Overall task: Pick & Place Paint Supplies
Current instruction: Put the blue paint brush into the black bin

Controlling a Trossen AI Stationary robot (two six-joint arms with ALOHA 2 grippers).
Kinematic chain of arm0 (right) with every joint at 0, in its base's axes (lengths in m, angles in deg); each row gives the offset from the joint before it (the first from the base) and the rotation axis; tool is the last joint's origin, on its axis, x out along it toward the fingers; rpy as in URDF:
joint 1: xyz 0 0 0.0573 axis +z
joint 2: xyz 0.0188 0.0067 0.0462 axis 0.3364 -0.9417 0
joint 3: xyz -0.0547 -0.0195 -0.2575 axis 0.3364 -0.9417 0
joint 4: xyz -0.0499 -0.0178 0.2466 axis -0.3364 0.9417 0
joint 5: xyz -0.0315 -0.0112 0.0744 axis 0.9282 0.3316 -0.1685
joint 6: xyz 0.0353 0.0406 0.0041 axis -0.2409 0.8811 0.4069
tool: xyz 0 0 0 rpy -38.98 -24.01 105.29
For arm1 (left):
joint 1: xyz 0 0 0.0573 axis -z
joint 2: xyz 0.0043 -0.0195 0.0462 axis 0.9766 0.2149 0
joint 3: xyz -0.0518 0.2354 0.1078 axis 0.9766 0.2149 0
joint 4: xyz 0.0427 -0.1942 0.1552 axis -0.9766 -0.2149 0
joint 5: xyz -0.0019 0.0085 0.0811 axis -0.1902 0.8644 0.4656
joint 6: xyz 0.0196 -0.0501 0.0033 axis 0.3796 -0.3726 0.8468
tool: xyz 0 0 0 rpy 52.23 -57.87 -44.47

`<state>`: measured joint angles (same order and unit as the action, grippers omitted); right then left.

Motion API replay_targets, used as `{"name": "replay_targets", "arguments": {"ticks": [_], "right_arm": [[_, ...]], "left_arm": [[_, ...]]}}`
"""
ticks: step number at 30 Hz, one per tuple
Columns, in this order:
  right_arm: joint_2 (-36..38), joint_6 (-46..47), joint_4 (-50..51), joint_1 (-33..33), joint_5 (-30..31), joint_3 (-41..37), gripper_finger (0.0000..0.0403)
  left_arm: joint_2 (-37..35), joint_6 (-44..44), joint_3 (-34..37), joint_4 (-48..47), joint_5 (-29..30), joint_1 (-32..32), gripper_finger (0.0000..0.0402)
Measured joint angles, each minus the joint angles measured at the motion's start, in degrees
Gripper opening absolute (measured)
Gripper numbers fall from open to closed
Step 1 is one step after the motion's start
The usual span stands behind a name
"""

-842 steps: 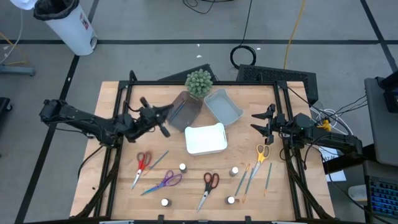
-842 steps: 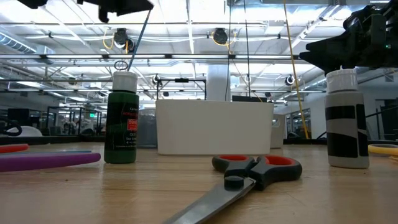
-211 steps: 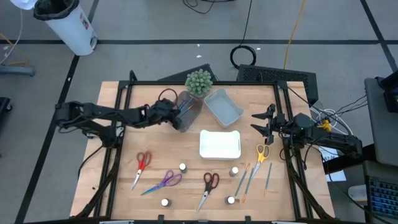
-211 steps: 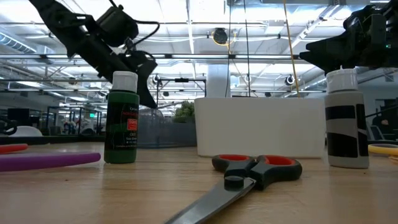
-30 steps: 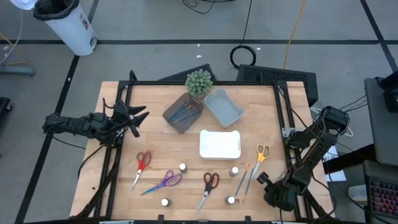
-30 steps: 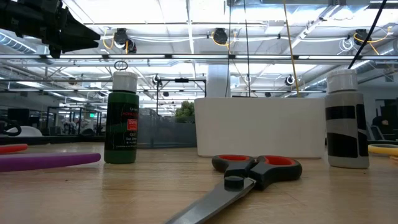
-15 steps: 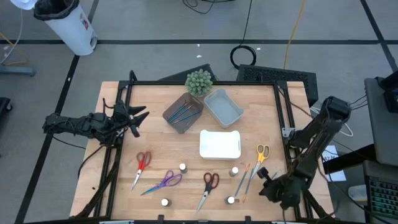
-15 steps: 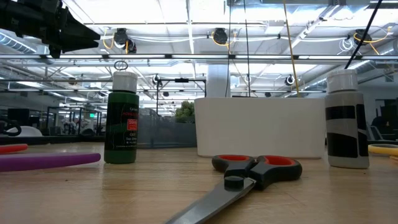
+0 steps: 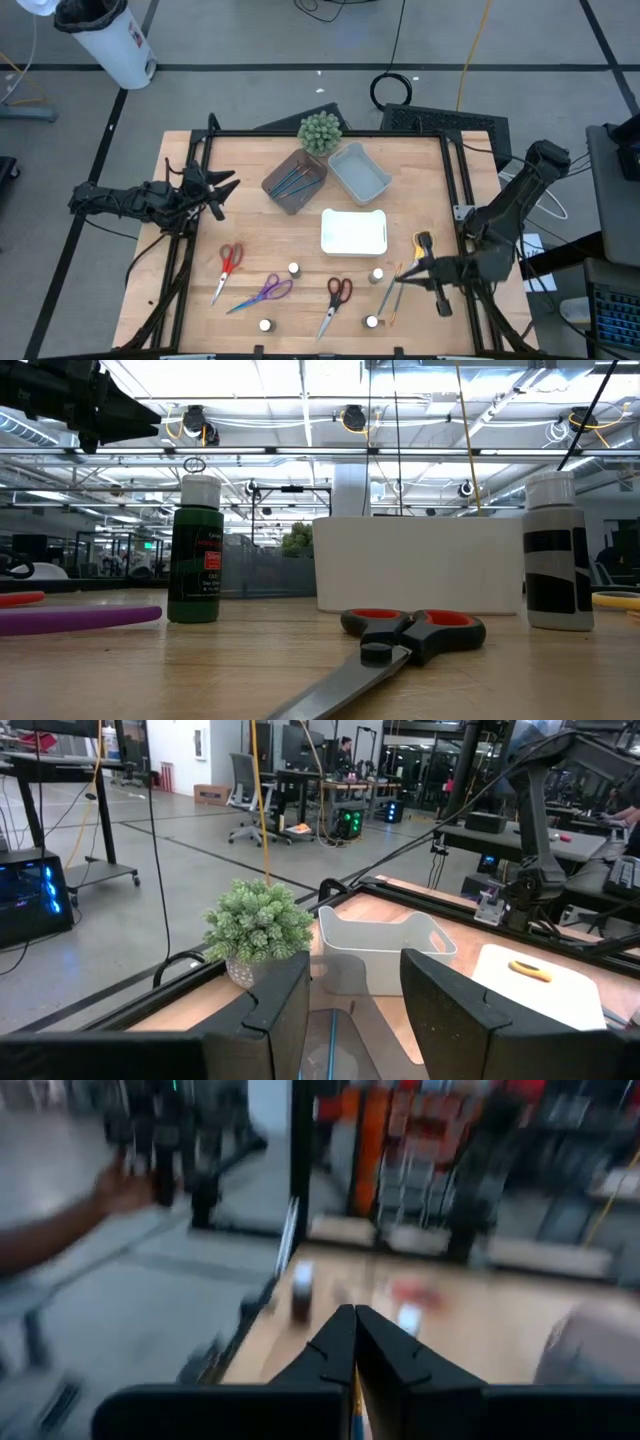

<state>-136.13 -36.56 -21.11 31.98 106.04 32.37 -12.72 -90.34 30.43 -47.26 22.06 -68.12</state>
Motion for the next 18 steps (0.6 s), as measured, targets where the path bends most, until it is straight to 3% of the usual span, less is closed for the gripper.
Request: {"name": "replay_targets", "arguments": {"ticks": [4,7,10,18], "right_arm": [[2.06,-11.27,-13.14,-5.64,-2.34,-1.74,0.0000],[2.92,-14.01,-17.81,-11.81,-7.11,-3.38,0.0000],[3.34,-12.98,-21.32,-18.95,-11.82,-5.73,0.0000],[2.48,-5.23,-29.87,-36.13,-26.29,-12.13,0.0000]], "left_arm": [[0.01,0.01,0.00,0.00,0.00,0.00,0.0161],[0.02,4.36,0.00,1.73,0.52,-0.02,0.0161],[0.02,8.73,-0.02,4.58,-0.57,-0.02,0.0161],[2.48,7.21,0.00,8.85,-7.52,-0.02,0.0161]]}}
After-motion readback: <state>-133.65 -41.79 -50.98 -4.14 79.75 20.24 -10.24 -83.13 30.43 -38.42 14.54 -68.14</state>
